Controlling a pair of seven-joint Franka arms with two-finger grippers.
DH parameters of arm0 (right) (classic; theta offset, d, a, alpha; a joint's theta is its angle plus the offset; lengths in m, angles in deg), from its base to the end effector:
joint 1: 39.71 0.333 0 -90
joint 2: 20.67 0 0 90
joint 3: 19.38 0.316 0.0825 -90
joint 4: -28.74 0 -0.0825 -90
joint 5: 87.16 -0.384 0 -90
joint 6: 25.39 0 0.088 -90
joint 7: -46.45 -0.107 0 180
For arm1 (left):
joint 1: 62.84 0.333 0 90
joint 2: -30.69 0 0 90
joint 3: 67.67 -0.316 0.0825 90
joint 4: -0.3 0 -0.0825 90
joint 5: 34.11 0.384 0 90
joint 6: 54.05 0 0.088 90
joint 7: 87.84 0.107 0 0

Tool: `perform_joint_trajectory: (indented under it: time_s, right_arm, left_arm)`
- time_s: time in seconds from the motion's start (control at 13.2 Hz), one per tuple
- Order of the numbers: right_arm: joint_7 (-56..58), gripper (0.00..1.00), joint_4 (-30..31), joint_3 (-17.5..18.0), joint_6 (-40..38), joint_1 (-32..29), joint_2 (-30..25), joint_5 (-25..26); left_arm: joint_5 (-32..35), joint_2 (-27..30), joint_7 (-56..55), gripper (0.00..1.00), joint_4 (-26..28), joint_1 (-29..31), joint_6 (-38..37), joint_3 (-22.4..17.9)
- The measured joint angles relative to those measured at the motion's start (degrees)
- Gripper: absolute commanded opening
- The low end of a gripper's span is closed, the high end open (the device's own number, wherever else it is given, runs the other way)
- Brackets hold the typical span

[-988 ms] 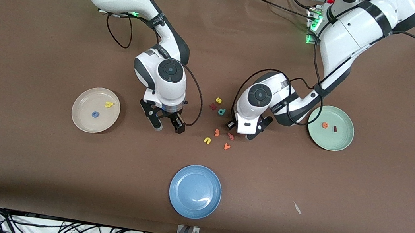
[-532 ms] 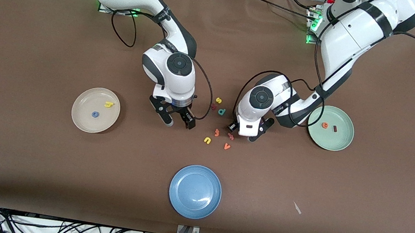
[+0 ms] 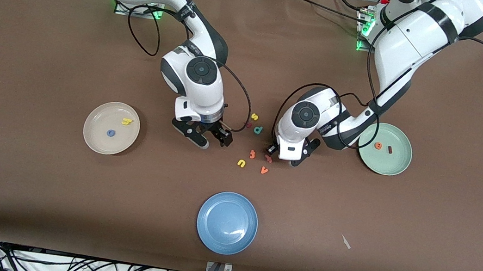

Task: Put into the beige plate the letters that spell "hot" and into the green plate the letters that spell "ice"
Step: 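Carry the teal c to the green plate with the left gripper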

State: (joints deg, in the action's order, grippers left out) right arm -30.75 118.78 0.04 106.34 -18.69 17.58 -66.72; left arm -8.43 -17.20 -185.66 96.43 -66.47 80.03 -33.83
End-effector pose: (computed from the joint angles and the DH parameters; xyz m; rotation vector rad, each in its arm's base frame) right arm 0.5681 0.4257 0.2761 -2.9886 0.7559 -0.1832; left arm 0.5627 -0.3696 0.1754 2.7941 1.3293 -0.1610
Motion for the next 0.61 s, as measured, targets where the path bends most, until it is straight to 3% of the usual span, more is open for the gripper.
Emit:
perform_joint_trajectory:
  time_s: [0.15, 0.23, 0.46, 0.61]
  right_arm:
    - [2.90, 0.98, -0.19, 0.00, -0.56, -0.78, -0.22, -0.32]
    - [3.46, 0.98, -0.19, 0.00, -0.65, -0.99, -0.22, -0.33]
    - [3.65, 0.98, -0.20, 0.20, -0.80, -1.00, -0.22, -0.37]
    - [3.80, 0.98, -0.21, 0.65, -0.80, -0.85, -0.22, -0.37]
  left_arm:
    - [0.00, 0.37, 3.56, 0.00, -0.91, 2.97, -6.12, 2.27]
    - [0.00, 0.68, 6.73, 0.00, -1.49, 6.55, -11.61, 5.61]
    - [0.02, 2.21, 20.48, 0.00, -1.94, 23.40, -30.05, 18.80]
    - [0.02, 2.93, 31.04, 0.00, -1.70, 31.64, -38.03, 21.64]
